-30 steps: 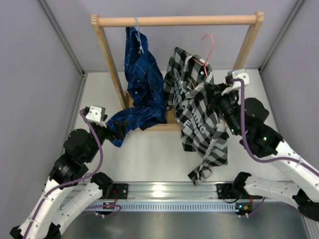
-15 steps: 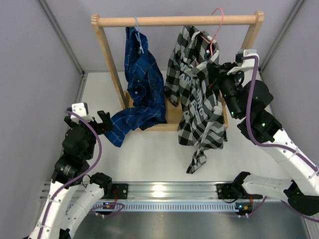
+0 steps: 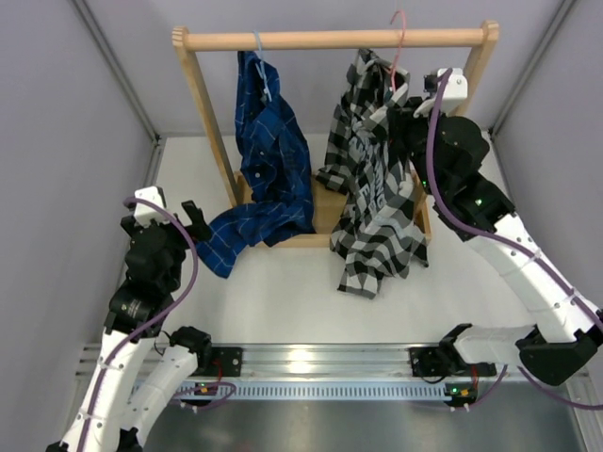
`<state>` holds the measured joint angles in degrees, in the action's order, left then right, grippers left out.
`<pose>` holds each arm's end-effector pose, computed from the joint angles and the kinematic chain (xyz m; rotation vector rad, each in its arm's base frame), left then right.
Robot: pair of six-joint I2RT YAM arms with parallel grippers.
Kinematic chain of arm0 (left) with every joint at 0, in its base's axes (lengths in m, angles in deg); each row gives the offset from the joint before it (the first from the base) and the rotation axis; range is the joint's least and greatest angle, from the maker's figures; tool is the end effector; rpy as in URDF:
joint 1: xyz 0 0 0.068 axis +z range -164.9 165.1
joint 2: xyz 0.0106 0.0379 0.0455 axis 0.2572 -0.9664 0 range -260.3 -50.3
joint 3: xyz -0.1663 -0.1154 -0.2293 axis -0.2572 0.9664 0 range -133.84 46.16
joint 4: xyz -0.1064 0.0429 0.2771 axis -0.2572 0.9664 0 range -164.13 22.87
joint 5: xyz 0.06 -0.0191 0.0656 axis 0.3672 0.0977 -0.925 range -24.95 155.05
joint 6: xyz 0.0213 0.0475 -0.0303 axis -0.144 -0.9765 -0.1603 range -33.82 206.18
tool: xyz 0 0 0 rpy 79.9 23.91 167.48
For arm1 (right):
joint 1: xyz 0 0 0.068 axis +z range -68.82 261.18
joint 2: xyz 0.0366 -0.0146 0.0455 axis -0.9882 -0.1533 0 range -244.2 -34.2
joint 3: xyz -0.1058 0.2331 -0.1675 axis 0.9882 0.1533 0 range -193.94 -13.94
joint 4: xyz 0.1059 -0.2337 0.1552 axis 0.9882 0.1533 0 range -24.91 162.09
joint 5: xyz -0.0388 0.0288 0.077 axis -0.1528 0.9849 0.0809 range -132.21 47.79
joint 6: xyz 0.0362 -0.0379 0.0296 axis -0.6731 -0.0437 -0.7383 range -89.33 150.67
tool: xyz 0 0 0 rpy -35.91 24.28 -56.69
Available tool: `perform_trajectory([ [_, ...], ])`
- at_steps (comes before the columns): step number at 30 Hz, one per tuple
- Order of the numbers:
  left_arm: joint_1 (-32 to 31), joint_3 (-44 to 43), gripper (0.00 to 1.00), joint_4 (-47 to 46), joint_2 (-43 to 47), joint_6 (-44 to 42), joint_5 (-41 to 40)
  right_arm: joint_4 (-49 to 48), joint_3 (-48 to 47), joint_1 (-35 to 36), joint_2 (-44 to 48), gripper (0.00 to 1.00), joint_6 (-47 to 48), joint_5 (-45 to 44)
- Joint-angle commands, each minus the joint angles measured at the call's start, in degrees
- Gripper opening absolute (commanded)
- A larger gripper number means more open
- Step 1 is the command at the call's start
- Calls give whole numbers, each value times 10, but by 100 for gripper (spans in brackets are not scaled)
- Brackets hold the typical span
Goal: Place the shirt on the hanger
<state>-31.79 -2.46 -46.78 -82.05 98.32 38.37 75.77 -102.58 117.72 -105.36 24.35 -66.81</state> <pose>0.1345 -0.0198 0.3900 -0.2648 1.7138 0.0357 0.2456 0.1589 0.5523 -0.0335 1.4693 0.2978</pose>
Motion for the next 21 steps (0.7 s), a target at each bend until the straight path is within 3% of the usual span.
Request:
perform_trajectory([
  [1,6,-5,98,-12,2,10,-29,-26,33,-9,32,0,-30,24],
  [3,8,-6,98,-10,3,14,-38,-45,68,-9,51,3,-40,24],
  [4,11,-7,98,-10,4,15,-40,-50,75,-9,55,12,-41,25],
  [5,13,-8,98,-11,2,17,-41,-51,80,-9,61,38,-43,26],
  [6,15,-8,98,-10,2,16,-42,-51,81,-9,64,52,-42,27],
  [7,20,-9,98,-10,1,15,-43,-46,80,-9,66,64,-43,28],
  [9,26,-11,98,-11,-2,13,-43,-34,71,-9,75,69,-40,30],
  [10,33,-14,98,-9,-1,12,-43,9,61,-9,93,91,-33,42],
  [11,33,-14,98,-9,-1,12,-43,9,61,-9,103,91,-32,42],
  [12,33,-17,98,1,2,10,-41,28,58,-9,113,99,-29,48],
  [17,33,-24,98,54,35,-4,-6,156,115,-9,258,99,-10,44],
  [21,33,4,98,67,70,7,24,234,228,-9,377,100,2,-21],
])
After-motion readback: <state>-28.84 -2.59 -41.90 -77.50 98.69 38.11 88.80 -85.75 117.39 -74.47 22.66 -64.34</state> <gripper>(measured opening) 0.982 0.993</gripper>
